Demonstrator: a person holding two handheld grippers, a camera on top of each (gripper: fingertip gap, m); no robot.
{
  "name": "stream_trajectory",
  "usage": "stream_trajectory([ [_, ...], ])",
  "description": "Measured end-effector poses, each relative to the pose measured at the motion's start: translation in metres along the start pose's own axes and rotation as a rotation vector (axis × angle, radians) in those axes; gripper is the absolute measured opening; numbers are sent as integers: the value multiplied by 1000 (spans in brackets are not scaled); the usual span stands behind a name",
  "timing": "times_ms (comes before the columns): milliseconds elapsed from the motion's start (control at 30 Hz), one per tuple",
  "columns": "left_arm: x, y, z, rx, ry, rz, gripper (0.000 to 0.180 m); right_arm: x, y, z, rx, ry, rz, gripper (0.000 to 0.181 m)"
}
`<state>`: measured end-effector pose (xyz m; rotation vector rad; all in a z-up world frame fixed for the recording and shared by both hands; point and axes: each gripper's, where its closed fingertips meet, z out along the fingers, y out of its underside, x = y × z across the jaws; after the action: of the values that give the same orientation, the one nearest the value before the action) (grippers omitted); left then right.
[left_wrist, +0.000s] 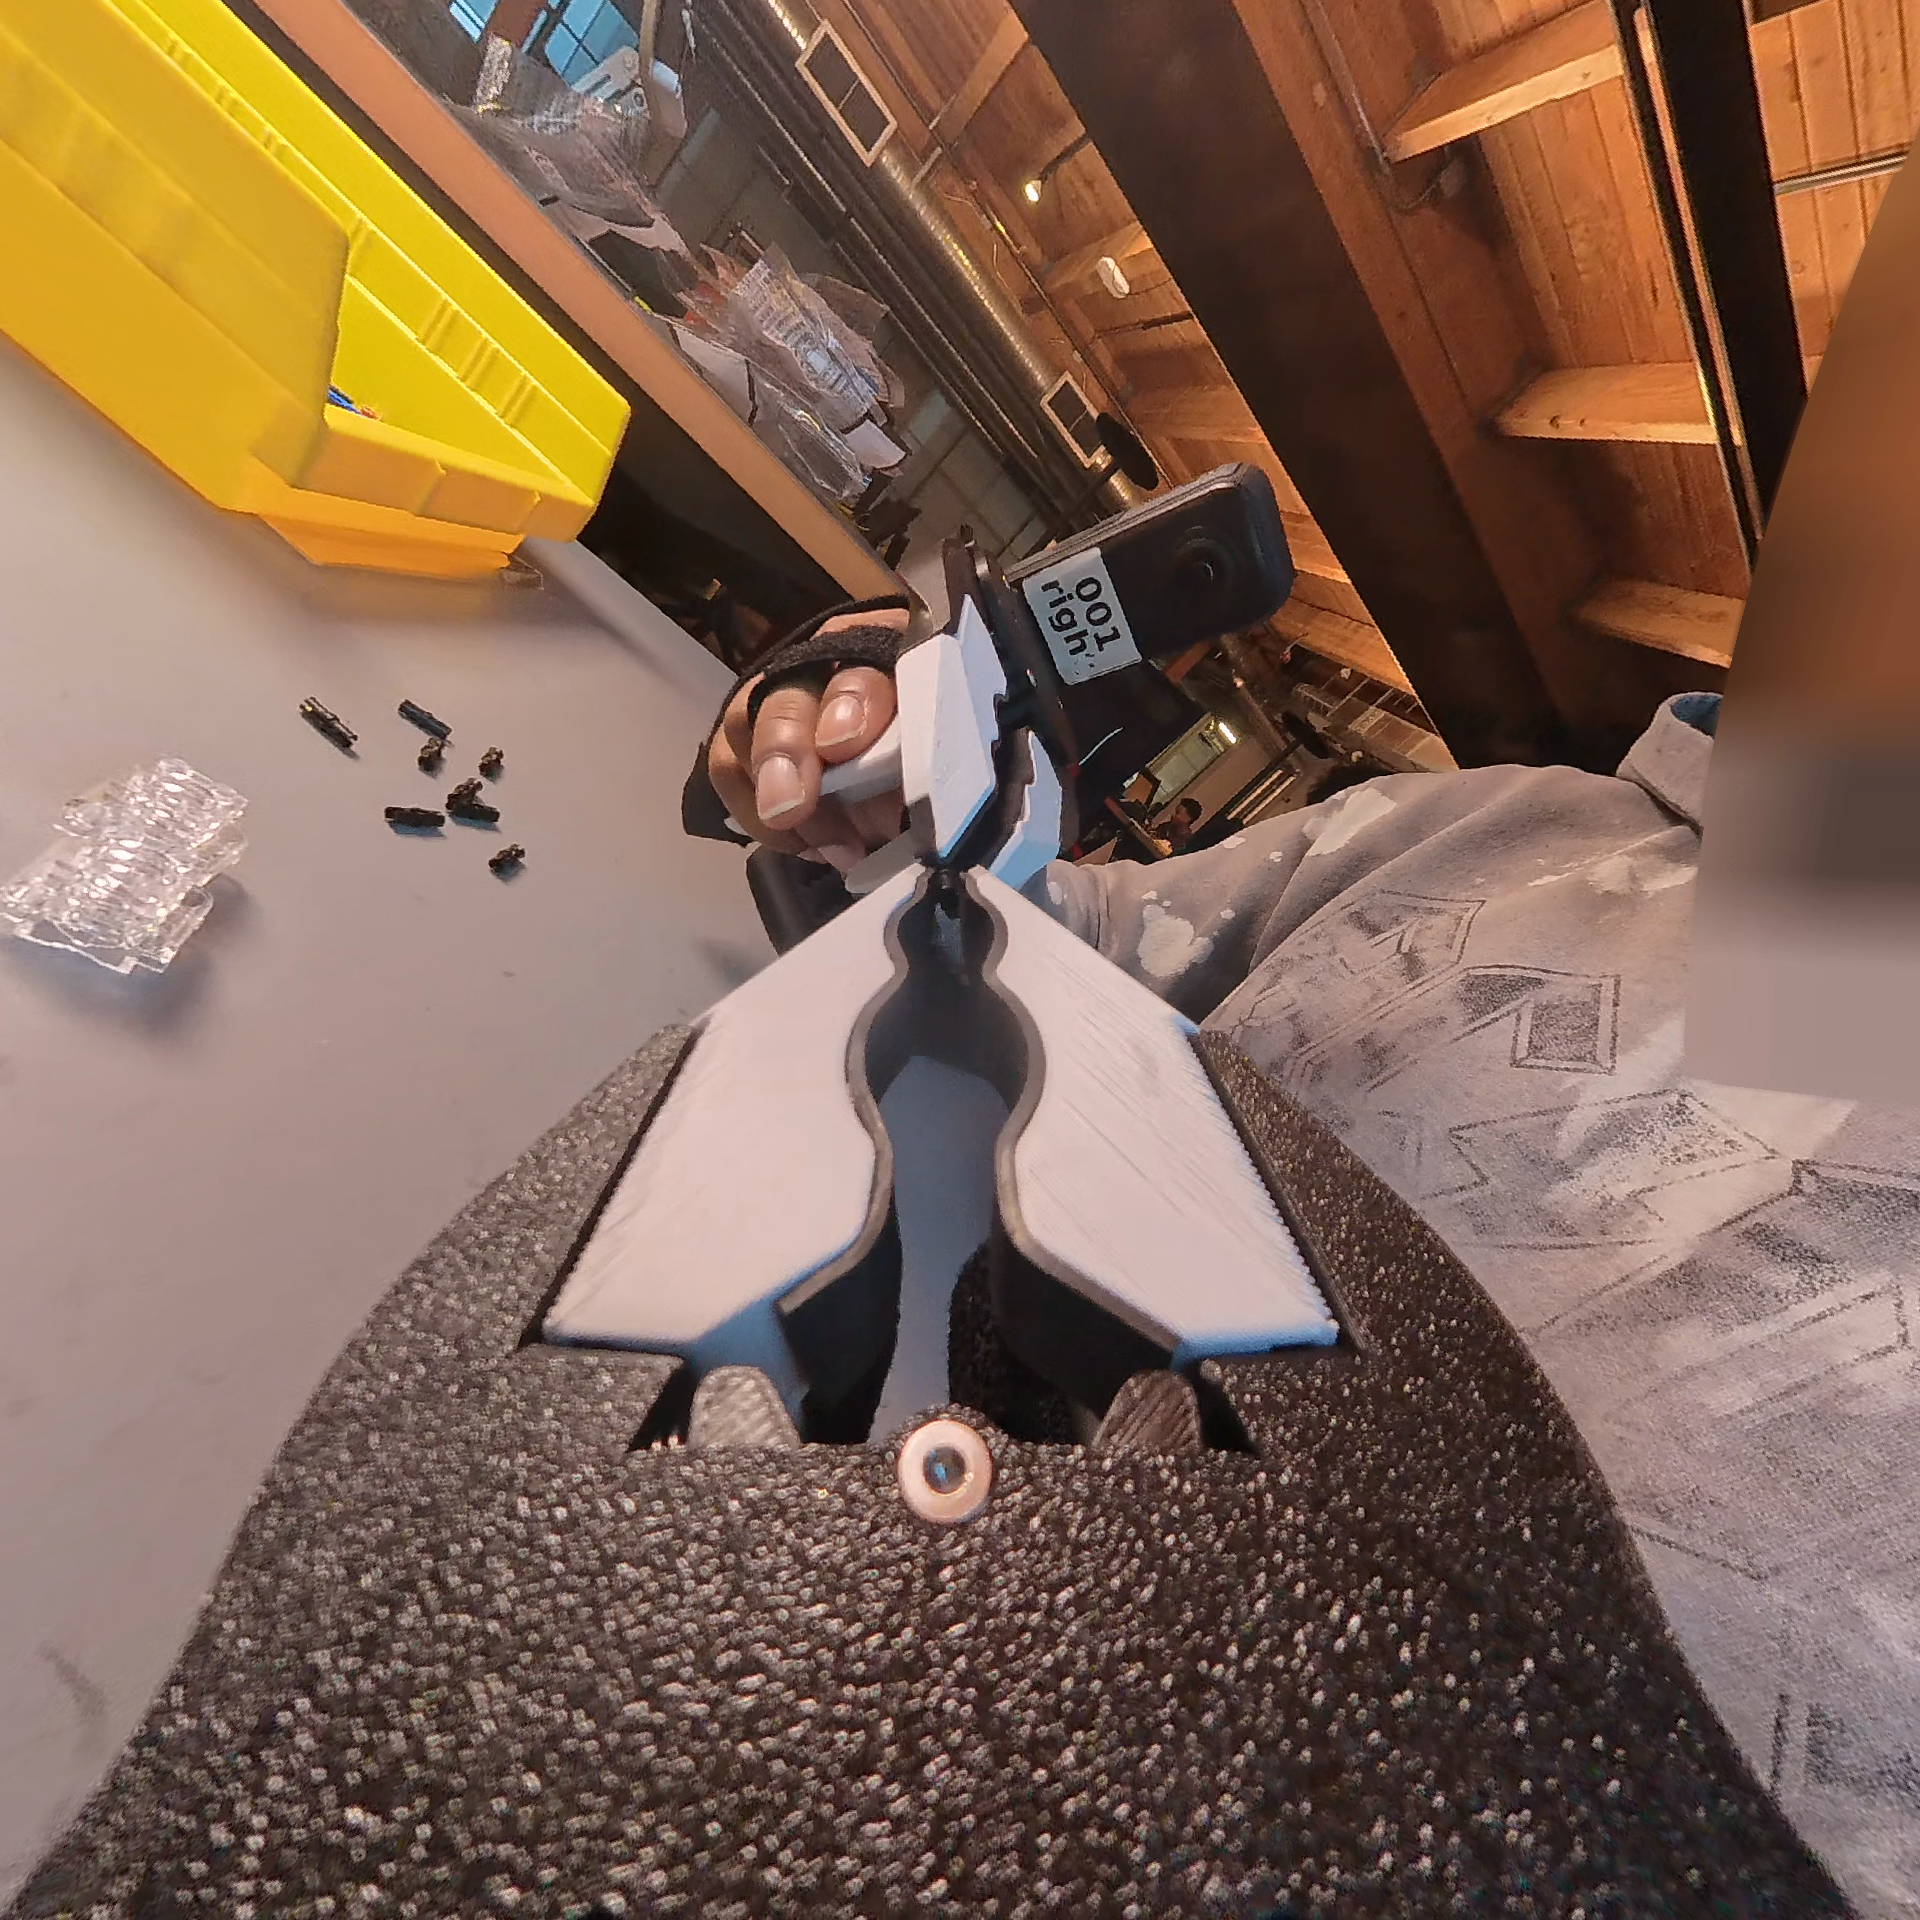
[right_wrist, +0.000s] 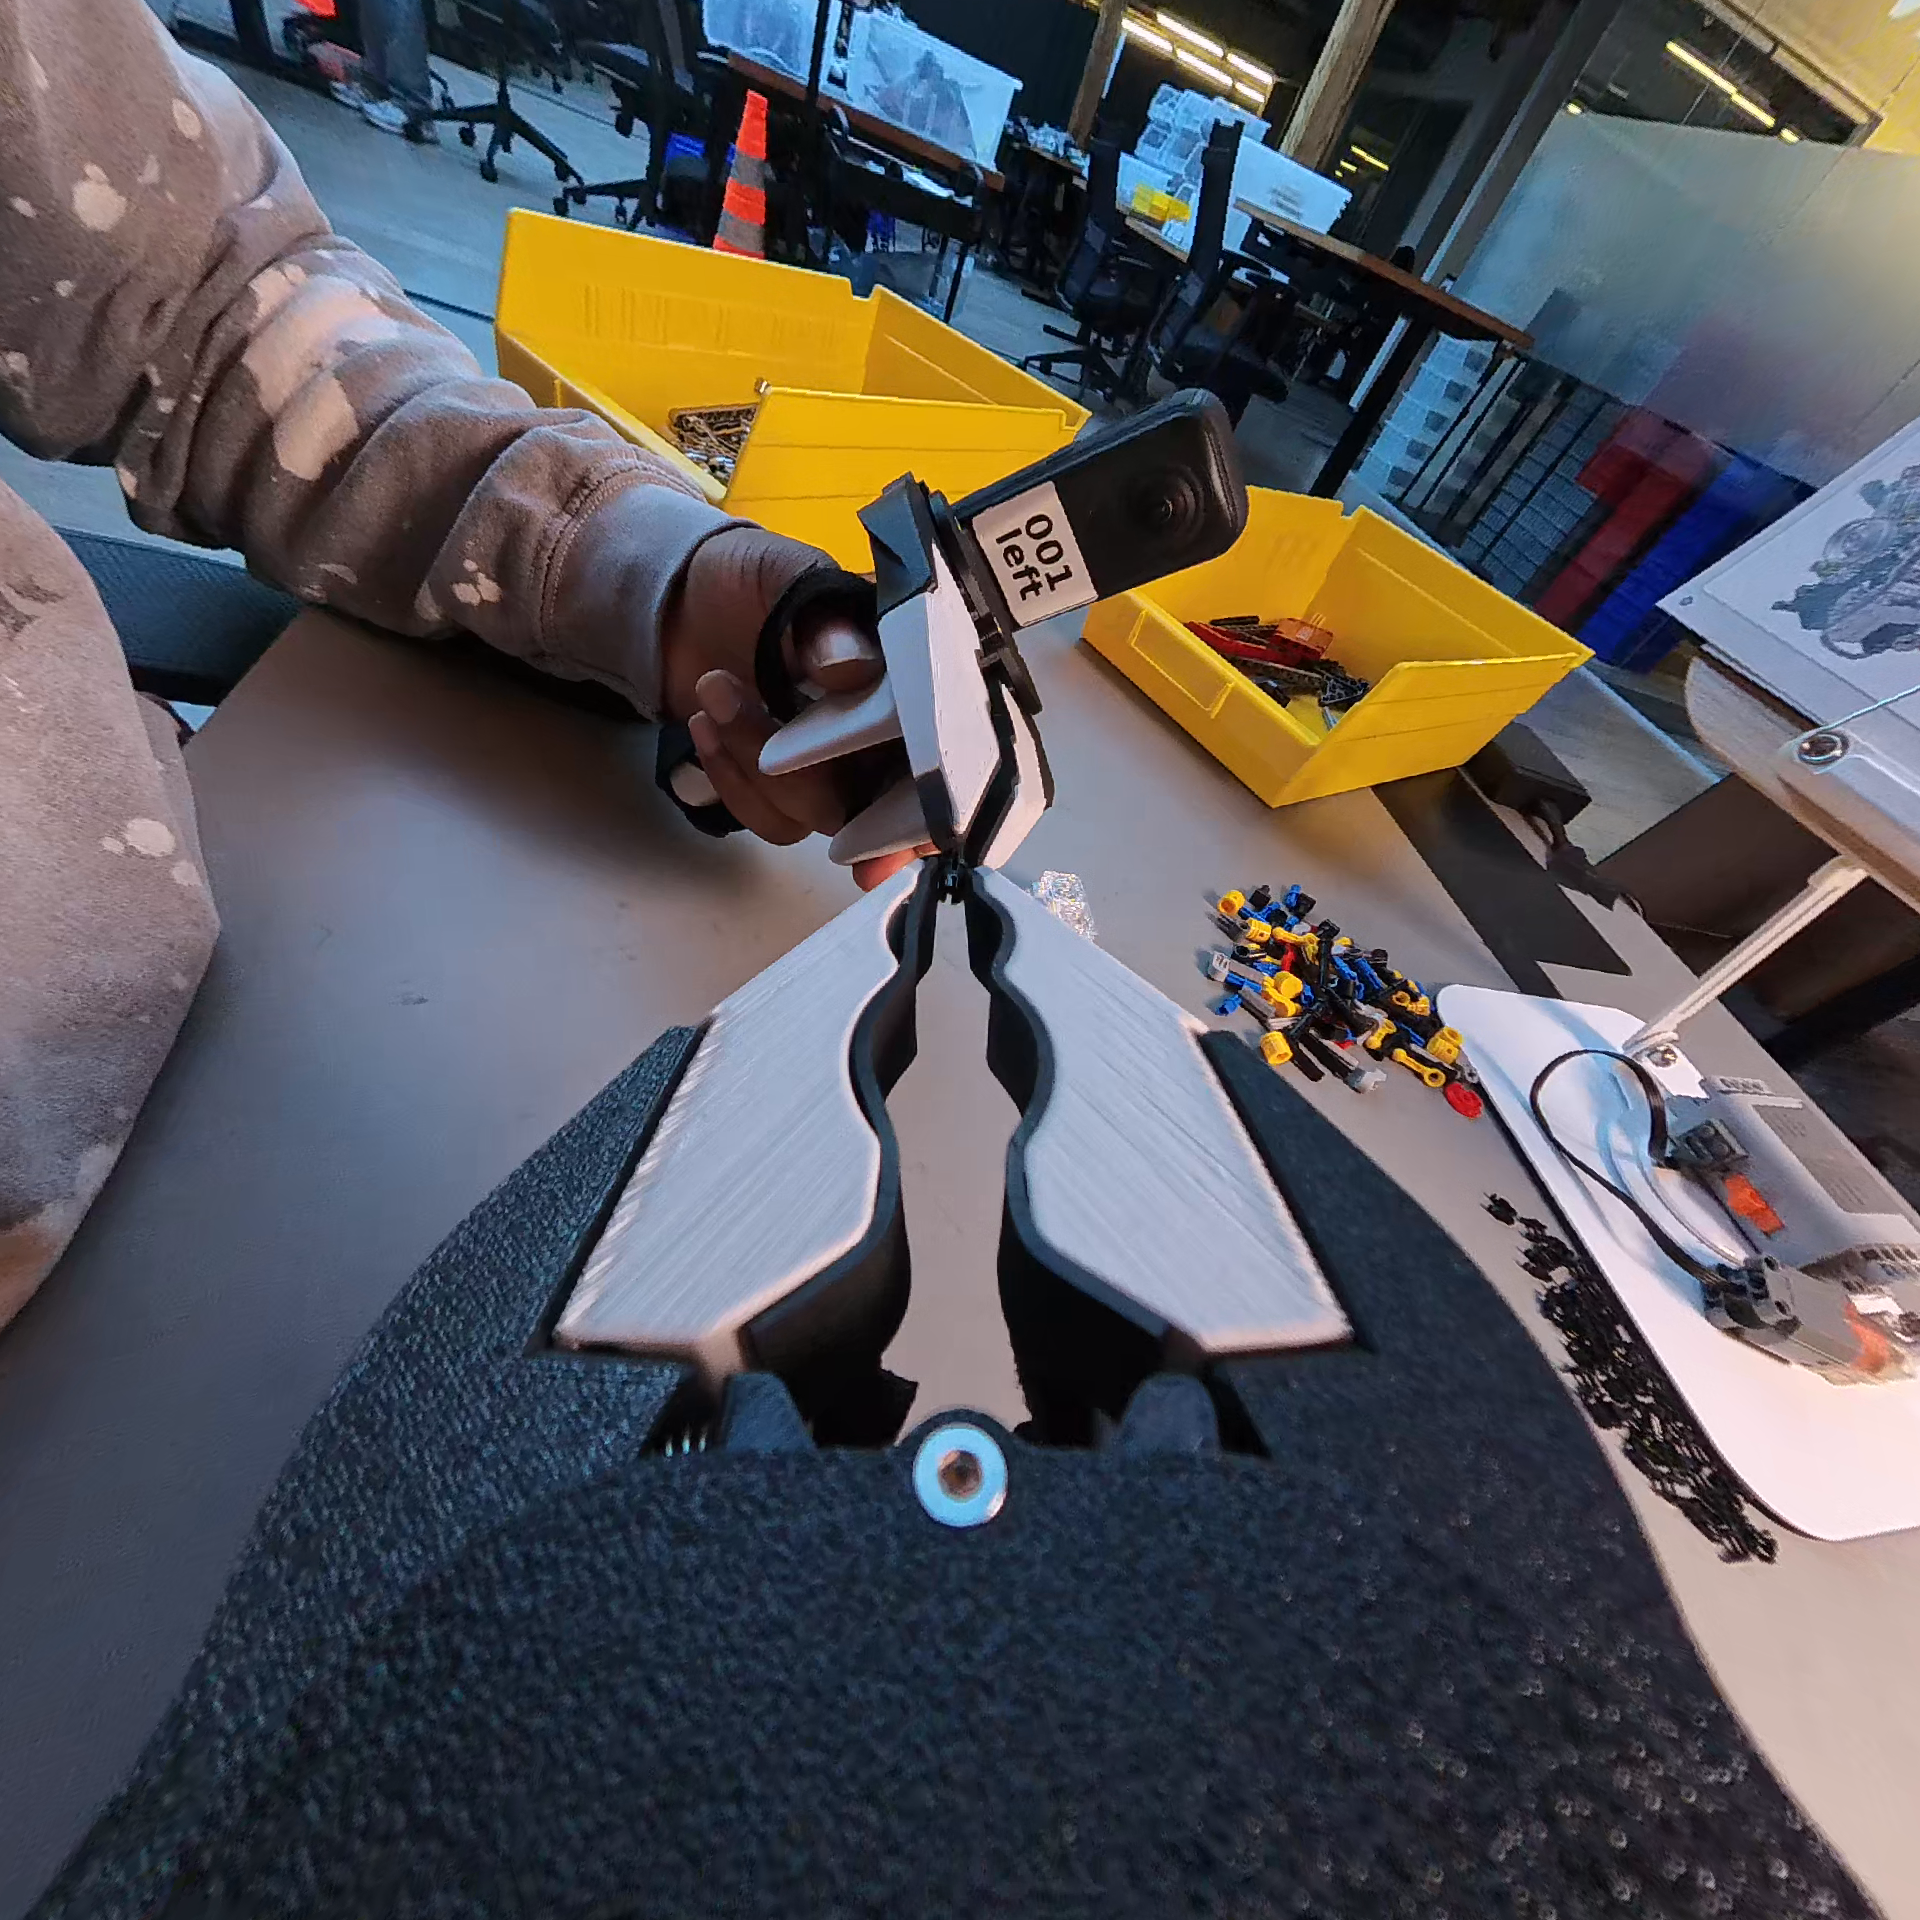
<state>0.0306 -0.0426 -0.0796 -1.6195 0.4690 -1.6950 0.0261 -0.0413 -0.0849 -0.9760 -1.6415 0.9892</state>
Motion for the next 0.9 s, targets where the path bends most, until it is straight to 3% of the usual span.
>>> stream_trajectory([
  [300, 0, 0, -1, -28, -35, 58, 6, 2, -3, -3, 4, -20, 53, 4],
  [367, -15, 8, -8, -144, -186, 205, 19, 5, 3, -7, -22, -31, 81, 3],
  [467, -46, 38, -24, -435, -429, 422, 29, 6, 24, -11, -101, -54, 107, 3],
  [633, -73, 80, -28, -714, -557, 544, 33, 4, 46, -7, -170, -84, 144, 4],
  [733, -83, 87, -32, -785, -616, 599, 32, -4, 54, -6, -214, -118, 121, 4],
  [900, -81, 83, -25, -732, -594, 618, 22, -12, 61, -2, -243, -150, 122, 3],
])
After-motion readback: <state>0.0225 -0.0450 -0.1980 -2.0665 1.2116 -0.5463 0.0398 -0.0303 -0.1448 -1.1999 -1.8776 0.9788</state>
